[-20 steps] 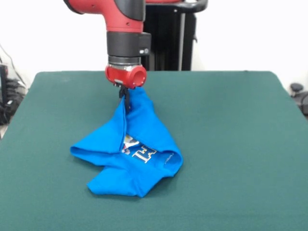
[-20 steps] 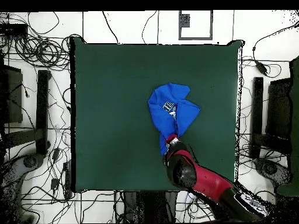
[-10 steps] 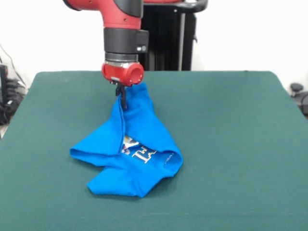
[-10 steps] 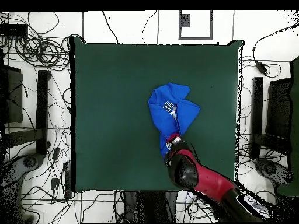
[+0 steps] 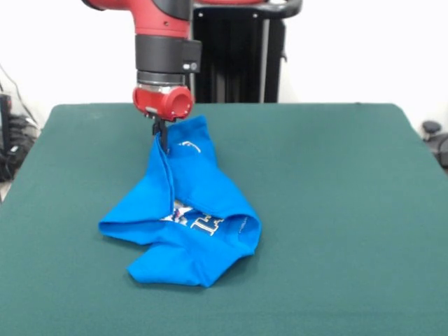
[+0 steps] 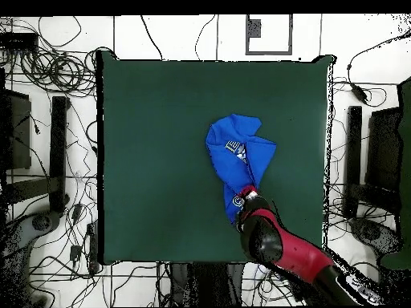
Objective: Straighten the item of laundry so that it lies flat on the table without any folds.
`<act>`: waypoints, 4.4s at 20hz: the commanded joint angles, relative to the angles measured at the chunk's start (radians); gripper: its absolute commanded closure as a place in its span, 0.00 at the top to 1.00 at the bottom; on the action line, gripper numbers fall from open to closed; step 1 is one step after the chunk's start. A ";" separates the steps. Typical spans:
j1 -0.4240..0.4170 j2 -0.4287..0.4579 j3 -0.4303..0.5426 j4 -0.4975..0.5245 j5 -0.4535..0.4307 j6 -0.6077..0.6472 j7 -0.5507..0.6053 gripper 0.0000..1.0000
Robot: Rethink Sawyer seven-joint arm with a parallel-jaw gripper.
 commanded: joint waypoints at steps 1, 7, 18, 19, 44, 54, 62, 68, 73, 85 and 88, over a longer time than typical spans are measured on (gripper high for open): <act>-0.005 0.016 0.079 0.005 -0.036 0.067 0.110 0.00; 0.017 0.042 0.021 -0.004 -0.034 0.038 0.109 0.00; -0.072 0.104 0.007 0.013 -0.173 -0.070 0.118 0.00; -0.081 0.104 0.006 0.015 -0.184 -0.071 0.116 0.00; -0.220 0.149 0.042 -0.007 -0.342 -0.068 0.120 0.00; -0.183 0.077 0.127 -0.117 -0.271 0.178 0.044 0.00; -0.208 0.068 0.156 -0.155 -0.301 0.227 0.029 1.00; -0.235 0.065 0.184 -0.137 -0.307 0.245 0.042 1.00; -0.257 0.036 0.202 -0.102 -0.305 0.249 0.049 1.00; -0.263 -0.010 0.159 -0.083 -0.341 0.211 0.039 1.00; -0.313 -0.044 0.190 -0.092 -0.354 0.260 0.005 1.00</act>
